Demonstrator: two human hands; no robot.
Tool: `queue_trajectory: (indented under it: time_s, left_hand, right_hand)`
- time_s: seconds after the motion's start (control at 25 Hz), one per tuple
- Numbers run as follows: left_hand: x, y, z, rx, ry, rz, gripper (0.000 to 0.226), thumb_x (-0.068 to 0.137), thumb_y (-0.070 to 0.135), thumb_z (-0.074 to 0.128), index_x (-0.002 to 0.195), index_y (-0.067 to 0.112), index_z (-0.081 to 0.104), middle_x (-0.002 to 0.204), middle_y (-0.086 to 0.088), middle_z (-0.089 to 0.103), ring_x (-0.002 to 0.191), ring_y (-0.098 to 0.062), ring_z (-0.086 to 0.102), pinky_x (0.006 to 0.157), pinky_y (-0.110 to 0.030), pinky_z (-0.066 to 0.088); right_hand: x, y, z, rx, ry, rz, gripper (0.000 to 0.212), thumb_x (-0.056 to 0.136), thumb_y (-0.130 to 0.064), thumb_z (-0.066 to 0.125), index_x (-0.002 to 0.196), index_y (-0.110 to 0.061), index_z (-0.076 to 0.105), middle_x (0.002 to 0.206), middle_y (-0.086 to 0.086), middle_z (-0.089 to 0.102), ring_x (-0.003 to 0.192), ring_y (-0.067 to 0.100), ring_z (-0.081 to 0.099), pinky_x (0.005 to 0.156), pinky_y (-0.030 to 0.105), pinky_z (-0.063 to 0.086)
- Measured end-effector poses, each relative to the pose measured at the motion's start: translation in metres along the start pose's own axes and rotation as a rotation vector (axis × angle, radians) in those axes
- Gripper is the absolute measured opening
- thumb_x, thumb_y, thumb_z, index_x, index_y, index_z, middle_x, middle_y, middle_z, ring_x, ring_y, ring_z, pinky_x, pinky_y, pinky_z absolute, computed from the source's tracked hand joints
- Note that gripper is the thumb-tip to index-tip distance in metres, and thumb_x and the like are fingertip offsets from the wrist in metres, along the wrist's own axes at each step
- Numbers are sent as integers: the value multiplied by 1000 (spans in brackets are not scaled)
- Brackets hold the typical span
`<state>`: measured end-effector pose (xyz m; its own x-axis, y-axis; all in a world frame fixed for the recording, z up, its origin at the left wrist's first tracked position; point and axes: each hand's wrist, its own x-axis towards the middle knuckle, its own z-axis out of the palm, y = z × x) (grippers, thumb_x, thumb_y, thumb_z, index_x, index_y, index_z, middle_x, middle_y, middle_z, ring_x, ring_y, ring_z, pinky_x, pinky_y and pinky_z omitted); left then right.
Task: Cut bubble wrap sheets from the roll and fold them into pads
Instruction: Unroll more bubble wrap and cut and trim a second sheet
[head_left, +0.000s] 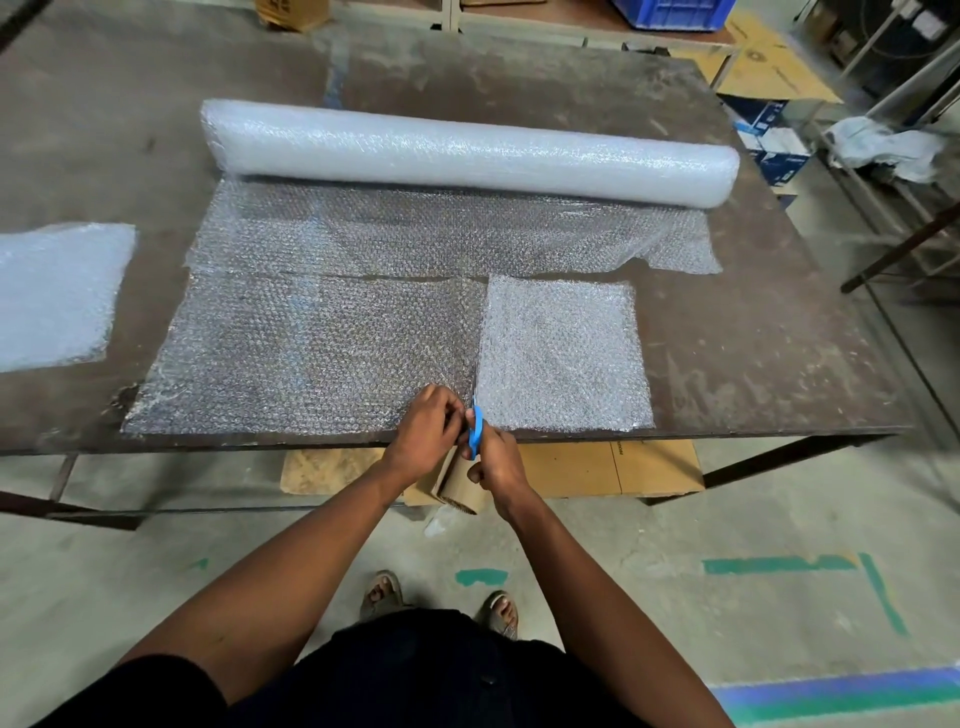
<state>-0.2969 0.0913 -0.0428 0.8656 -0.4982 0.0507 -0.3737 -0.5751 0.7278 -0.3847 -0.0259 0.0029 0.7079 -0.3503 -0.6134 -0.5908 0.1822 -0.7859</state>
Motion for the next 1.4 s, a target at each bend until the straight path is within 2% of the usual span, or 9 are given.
queue_trajectory:
  time_s: [0.12,0.28,0.4,0.56,0.72,1.0,1.16,1.4]
  left_hand:
    - [1,2,0,-5,0,-16,4,104,17,62,103,15,58,103,2,50,95,-16,50,83,-31,43]
    - [1,1,0,-41,-1,-33,5,103,17,62,101,15,57,103,0,51,95,-19,53,83,-37,49]
    - [0,3,0,-60,15,-67,8,105,17,60,101,20,53,105,0,52,94,-19,55,82,-36,48]
    - [0,6,-2,-154,92,-176,6,108,18,55,106,12,54,105,-3,57,95,-20,57,77,-29,38]
    - [1,7,-2,-284,178,-264,9,106,17,57,108,8,58,107,-5,64,97,-20,61,80,-30,41]
    - [4,6,0,-351,197,-299,7,104,19,60,104,12,61,103,-5,68,95,-21,65,84,-36,50]
    - [3,5,-1,-367,188,-313,7,105,20,60,105,13,61,103,-2,69,95,-19,65,81,-31,48]
    - [3,9,-5,-325,170,-299,5,104,18,61,103,13,59,103,-5,67,93,-19,63,73,-20,41]
  right_hand:
    - [1,-7,2,26,-10,36,45,103,-57,61,81,-18,66,66,-1,56,43,10,35,42,20,25]
    - [2,-3,1,41,-24,10,43,103,-55,63,83,-17,65,72,3,52,46,11,27,43,22,20]
    - [0,-6,0,10,-21,49,45,104,-56,60,88,-14,69,71,2,56,43,11,31,44,21,20]
    - [-9,-14,-2,-52,-60,75,58,101,-69,50,90,-16,71,70,0,62,42,14,43,41,19,24]
    - [-13,-19,-7,6,-45,78,54,99,-70,54,90,-19,69,69,0,59,41,11,36,39,21,21]
    - [9,-31,-18,50,-126,122,52,100,-68,51,86,-19,63,66,-3,53,41,9,27,40,21,11]
    - [19,-33,-17,133,-190,181,54,98,-69,51,83,-18,63,63,-4,50,39,8,24,37,21,11]
    - [22,-27,-17,190,-210,174,55,98,-69,53,88,-16,63,66,-3,52,40,9,24,38,20,11]
